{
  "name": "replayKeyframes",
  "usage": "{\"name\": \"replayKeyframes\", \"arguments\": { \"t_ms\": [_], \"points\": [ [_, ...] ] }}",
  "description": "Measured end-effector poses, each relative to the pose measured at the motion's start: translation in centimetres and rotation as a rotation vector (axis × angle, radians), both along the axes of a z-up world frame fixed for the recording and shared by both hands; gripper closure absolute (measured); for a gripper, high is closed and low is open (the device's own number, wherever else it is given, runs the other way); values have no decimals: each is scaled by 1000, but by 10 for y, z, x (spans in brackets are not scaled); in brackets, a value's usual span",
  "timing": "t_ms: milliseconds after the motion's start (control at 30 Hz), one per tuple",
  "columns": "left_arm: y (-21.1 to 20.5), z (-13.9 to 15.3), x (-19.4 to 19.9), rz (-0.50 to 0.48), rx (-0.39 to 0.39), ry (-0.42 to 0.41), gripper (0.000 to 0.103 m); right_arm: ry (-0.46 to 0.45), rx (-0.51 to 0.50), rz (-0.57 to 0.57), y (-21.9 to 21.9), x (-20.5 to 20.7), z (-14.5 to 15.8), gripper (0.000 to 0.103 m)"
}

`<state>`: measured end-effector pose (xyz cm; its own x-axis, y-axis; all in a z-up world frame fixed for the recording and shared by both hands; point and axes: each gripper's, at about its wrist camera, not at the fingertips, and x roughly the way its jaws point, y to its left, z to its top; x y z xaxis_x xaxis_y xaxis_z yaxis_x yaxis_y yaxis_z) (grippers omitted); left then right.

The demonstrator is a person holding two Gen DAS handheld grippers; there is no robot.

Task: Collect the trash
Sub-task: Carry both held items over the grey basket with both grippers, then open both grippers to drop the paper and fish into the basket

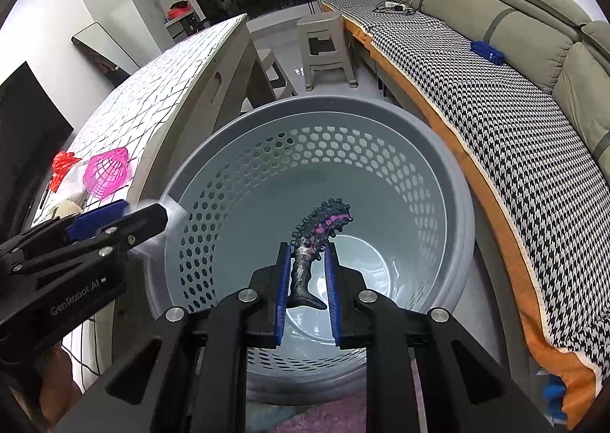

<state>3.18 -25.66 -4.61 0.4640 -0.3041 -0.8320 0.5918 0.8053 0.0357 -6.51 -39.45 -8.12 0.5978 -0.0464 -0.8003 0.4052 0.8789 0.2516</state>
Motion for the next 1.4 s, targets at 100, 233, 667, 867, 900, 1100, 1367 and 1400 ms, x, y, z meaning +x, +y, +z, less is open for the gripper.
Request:
{"name": "replayKeyframes", "arguments": {
  "t_ms": [100,233,667,867,900,1100,1367,1400],
  "points": [
    [2,2,-1,3,-2,-10,41,-12,-15,-10,0,-2,2,70],
    [3,2,0,8,-2,-10,37,-24,-13,-17,-1,-4,5,62],
    [6,3,0,13,-6,-11,31,-42,-20,-22,-3,-8,9,52],
    [8,5,-1,19,-10,-11,30,-53,-21,-24,-2,-11,12,48],
    [9,5,-1,18,-11,-11,30,-54,-21,-24,-2,-12,12,48],
    [14,7,-3,21,-17,-14,30,-67,-25,-27,-1,-15,16,45],
    [22,12,-8,26,-35,-24,30,-84,-39,-32,5,-22,23,42],
    [23,13,-8,27,-37,-27,30,-87,-42,-32,7,-23,24,42]
  ]
}}
